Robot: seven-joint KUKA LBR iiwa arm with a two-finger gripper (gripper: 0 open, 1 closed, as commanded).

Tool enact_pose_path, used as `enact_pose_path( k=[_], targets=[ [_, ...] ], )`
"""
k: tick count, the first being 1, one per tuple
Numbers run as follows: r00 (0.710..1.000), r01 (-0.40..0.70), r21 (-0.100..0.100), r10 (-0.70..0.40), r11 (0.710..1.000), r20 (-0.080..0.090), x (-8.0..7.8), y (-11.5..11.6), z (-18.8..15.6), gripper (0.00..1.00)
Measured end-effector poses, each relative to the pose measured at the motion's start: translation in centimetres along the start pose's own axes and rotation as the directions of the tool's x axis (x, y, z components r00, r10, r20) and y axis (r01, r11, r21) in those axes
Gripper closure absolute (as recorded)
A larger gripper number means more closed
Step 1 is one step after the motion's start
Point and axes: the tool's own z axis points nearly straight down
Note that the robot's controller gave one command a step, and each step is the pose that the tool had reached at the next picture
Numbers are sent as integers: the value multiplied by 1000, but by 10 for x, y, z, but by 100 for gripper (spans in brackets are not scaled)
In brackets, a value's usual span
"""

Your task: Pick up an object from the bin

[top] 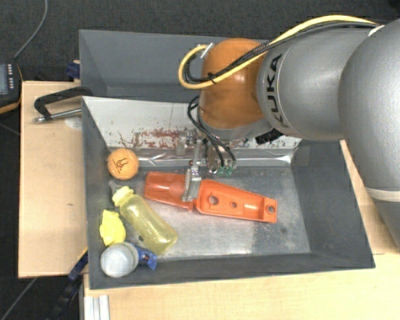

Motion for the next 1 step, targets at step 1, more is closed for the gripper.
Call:
enact_pose_path(
  k=[1],
  targets=[
    [1000, -2, -1, 2, 1000, 8, -2, 0, -5, 0]
  ],
)
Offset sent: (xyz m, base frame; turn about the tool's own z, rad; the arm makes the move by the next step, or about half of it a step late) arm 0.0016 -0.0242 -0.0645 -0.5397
